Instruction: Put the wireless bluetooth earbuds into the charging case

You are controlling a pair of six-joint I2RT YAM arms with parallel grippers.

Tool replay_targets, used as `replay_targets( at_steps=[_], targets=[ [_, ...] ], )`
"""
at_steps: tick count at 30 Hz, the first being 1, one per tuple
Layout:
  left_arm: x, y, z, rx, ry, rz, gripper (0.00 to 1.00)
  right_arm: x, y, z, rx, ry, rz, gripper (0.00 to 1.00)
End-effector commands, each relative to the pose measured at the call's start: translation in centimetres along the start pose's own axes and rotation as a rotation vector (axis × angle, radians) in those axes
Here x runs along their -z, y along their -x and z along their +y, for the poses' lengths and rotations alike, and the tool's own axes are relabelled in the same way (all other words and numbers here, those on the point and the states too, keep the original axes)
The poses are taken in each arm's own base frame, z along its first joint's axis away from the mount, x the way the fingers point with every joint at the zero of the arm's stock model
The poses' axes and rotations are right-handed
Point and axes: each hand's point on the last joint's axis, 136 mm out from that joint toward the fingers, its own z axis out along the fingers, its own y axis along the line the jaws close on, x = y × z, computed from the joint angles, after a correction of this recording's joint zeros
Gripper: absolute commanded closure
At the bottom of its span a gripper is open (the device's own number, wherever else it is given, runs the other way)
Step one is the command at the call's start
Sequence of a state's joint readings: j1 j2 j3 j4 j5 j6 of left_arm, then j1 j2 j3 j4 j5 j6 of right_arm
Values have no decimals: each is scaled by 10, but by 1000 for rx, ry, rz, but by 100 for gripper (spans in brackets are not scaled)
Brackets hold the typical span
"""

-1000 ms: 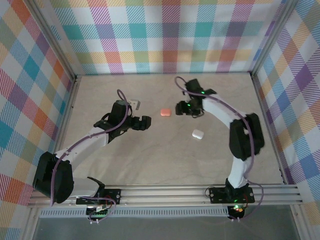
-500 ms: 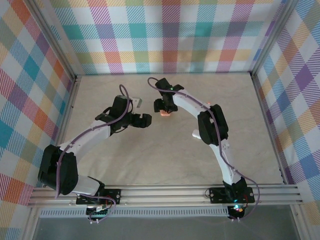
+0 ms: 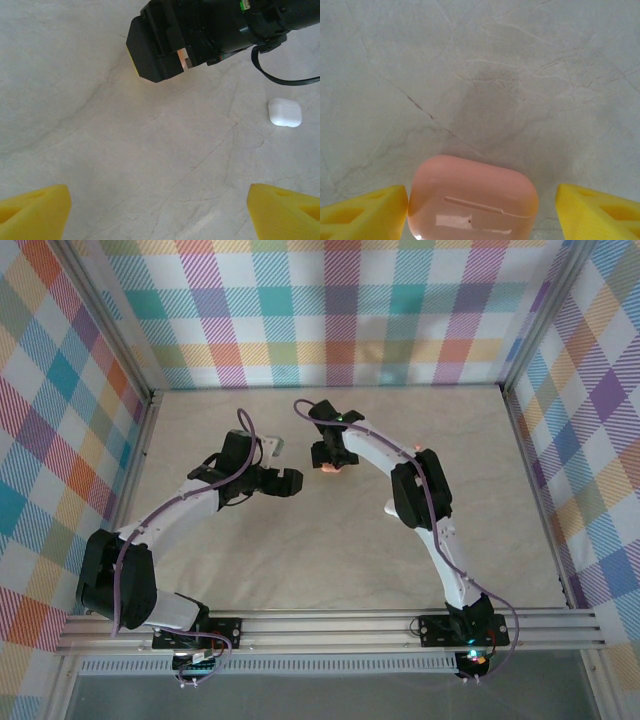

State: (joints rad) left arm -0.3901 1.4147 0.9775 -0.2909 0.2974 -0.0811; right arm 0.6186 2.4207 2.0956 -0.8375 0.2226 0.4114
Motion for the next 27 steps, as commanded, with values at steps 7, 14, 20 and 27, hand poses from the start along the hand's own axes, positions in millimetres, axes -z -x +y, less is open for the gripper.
replay_targets(
  at_steps=[7, 14, 20, 27],
  targets=[
    [6, -4, 5, 52, -28, -25, 12, -16, -15, 16, -16, 65, 72, 37],
    [18, -4, 2, 33, -46, -97, 12, 1, -14, 26, -12, 138, 58, 49],
    [43, 9, -32, -65, -223, -257, 13, 66, -6, 33, -106, 313, -21, 52],
    [79, 36, -91, -257, -376, -441, 15, 195, 10, 28, -172, 529, -251, 54]
  ],
)
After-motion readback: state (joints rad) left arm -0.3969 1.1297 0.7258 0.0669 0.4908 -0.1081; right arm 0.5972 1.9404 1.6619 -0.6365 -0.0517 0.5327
